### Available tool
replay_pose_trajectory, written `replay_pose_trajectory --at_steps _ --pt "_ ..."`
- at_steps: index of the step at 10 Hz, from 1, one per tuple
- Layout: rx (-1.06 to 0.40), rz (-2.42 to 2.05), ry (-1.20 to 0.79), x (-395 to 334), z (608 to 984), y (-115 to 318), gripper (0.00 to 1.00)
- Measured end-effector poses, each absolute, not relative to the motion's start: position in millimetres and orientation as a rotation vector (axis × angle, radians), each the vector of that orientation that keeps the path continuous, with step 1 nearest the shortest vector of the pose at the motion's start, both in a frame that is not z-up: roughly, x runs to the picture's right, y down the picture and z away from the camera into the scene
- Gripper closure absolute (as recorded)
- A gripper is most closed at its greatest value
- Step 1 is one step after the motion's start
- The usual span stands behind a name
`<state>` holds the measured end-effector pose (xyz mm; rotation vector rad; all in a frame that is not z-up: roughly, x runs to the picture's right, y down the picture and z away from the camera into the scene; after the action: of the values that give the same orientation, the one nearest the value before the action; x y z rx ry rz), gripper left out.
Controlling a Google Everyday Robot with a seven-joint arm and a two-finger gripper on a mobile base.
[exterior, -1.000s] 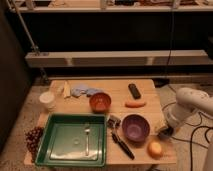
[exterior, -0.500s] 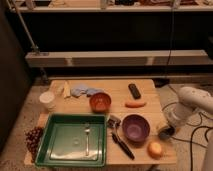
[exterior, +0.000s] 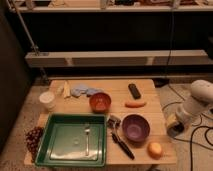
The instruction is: Stack cups on top of each other
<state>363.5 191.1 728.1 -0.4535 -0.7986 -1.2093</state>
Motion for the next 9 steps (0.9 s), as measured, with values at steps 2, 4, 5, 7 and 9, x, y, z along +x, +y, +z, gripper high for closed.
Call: replay_pose_trajectory --at_steps 2,4,5,7,9 --pt "-0.397 -1.207 -0.788 375.5 709.0 178.4 1.0" --pt "-0.393 -1.212 -0.793 371.2 710.7 176.6 1.0" --pt "-0.393 -1.212 -0.793 371.0 710.9 176.8 1.0" --pt "-0.393 -1.21 -0.792 372.2 710.1 177.1 1.0" --pt "-0.393 -1.213 -0.794 370.4 711.3 176.3 1.0"
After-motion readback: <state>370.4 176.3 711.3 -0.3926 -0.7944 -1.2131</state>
